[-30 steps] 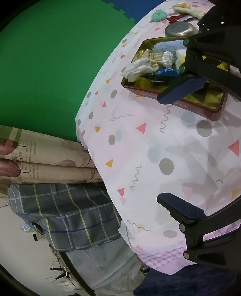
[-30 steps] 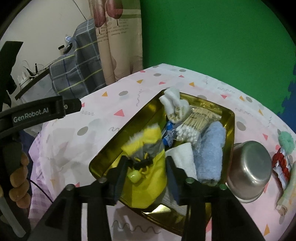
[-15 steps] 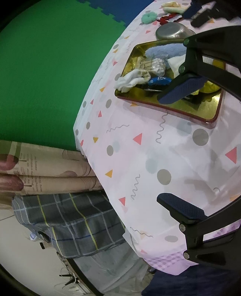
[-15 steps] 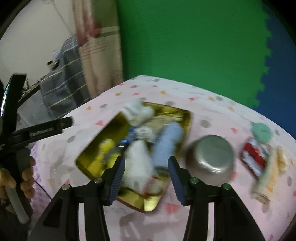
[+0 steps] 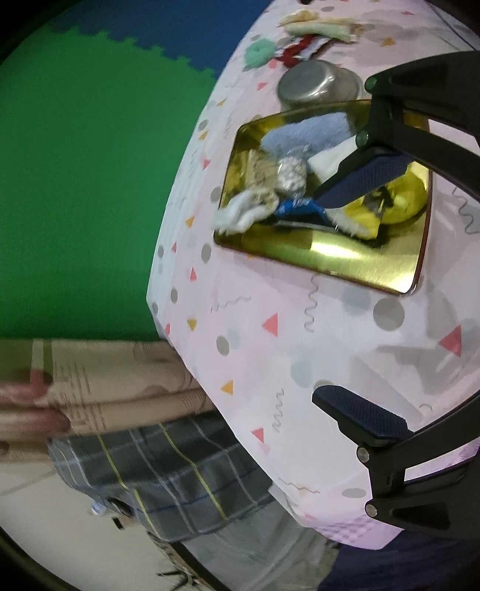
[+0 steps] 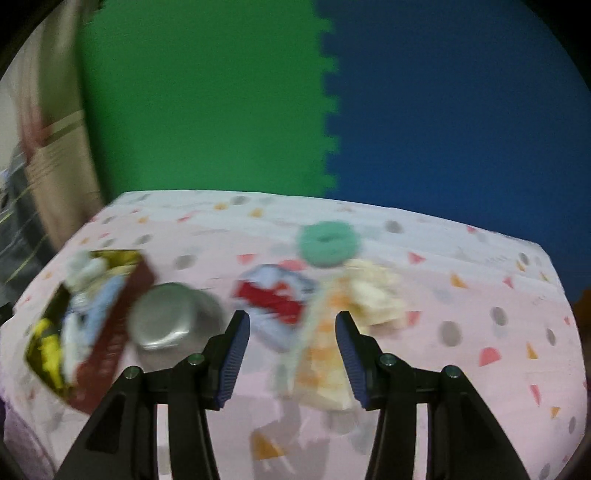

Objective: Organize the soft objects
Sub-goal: 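Grasp the cream satin scrunchie with the right gripper, then grasp the orange-and-white striped towel with the left gripper while the right holds the scrunchie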

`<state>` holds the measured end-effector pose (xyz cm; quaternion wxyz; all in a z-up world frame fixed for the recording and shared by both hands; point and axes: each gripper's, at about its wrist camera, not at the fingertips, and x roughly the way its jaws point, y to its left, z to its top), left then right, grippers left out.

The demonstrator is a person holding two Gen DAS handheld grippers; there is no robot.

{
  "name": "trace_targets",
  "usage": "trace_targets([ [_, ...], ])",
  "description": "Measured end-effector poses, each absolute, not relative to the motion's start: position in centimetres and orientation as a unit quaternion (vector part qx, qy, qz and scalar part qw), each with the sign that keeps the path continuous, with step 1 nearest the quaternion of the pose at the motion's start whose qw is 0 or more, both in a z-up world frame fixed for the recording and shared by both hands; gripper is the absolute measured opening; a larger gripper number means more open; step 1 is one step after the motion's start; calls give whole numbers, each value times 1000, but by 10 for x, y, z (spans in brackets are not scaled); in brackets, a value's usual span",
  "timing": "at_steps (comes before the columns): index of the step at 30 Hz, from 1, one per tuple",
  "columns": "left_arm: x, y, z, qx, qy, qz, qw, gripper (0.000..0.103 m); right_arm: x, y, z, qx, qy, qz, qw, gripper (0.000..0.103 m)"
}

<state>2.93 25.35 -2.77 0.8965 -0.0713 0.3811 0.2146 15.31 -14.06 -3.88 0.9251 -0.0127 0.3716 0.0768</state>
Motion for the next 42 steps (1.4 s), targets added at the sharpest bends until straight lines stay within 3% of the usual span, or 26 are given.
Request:
trace_targets([
  [14,55,187,-14,-19,386,143,911,97,242,-177,-89,17,405,36,914,49],
  [23,89,125,-26,6,409,64,910,97,240,-214,-117,8,423,11,906,48],
  [25,96,109,-28,4,415,40,909,97,236,-223,-122,10,429,21,903,37],
  [27,102,91,-30,8,418,23,908,97,232,-227,-124,5,430,28,902,19],
  [42,138,-22,-54,22,435,-104,894,97,136,-265,-121,-33,429,23,902,15],
])
